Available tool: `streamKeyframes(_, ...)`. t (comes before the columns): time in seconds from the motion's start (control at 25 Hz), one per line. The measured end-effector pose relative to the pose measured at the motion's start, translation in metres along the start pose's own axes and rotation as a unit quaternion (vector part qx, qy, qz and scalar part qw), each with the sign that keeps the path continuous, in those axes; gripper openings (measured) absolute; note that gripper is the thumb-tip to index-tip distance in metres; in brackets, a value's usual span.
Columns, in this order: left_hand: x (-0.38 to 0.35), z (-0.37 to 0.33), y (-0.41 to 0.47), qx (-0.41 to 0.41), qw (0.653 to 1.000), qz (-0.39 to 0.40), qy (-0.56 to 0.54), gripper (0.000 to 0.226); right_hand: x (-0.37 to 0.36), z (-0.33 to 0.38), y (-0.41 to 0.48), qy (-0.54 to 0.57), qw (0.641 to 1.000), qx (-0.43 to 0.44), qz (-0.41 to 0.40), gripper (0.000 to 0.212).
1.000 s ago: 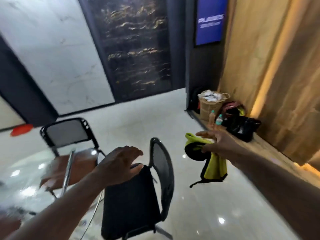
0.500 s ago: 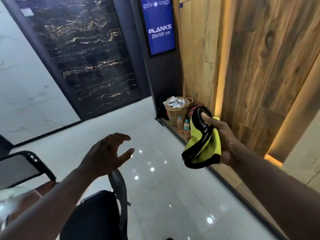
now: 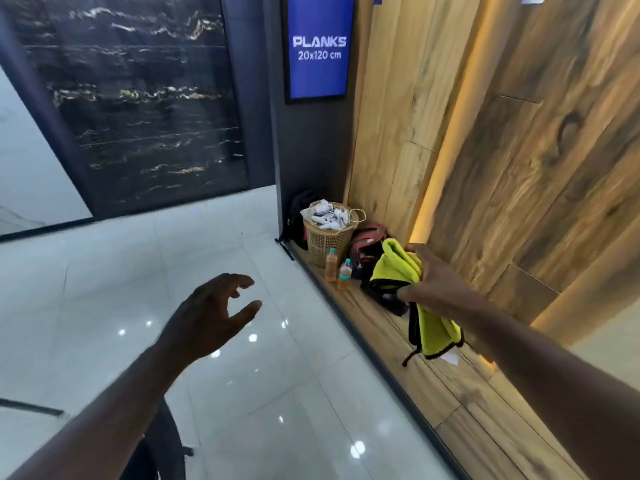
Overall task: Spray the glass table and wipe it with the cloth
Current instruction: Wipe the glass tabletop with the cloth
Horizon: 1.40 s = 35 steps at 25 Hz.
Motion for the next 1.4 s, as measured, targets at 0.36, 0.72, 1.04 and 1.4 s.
streamKeyframes(0.36, 0.006, 0.095, 0.12, 0.033, 0.995, -0.027, 0.085, 0.041, -0.086, 0.082, 0.205, -0.102, 0.984, 0.147, 0.009, 0.09)
streamKeyframes(0.72, 0.071, 0.258, 0.156, 0.265, 0.952, -0.118, 0.097, 0.041, -0.257, 0.227, 0.402, -0.022, 0.949, 0.281, 0.143, 0.048)
streamKeyframes(1.04, 0.148, 0.448, 0.031, 0.504, 0.814, -0.286, 0.042, 0.039, -0.538, 0.404, 0.428, -0.025, 0.857, 0.338, 0.389, 0.031)
streamKeyframes(1.4, 0.219, 0.519, -0.107, 0.675, 0.627, -0.388, 0.036, 0.039, -0.747, 0.62, 0.32, -0.109, 0.648, 0.459, 0.598, 0.033)
Point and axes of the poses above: each hand's wrist, its own y-axis towards the middle knuckle, its own x-axis out of the back of the hand, z = x × y, the point moved 7 cm from there along y, towards the middle knuckle, and after that the axes turned 8 degrees about x, right-handed, at the moved point
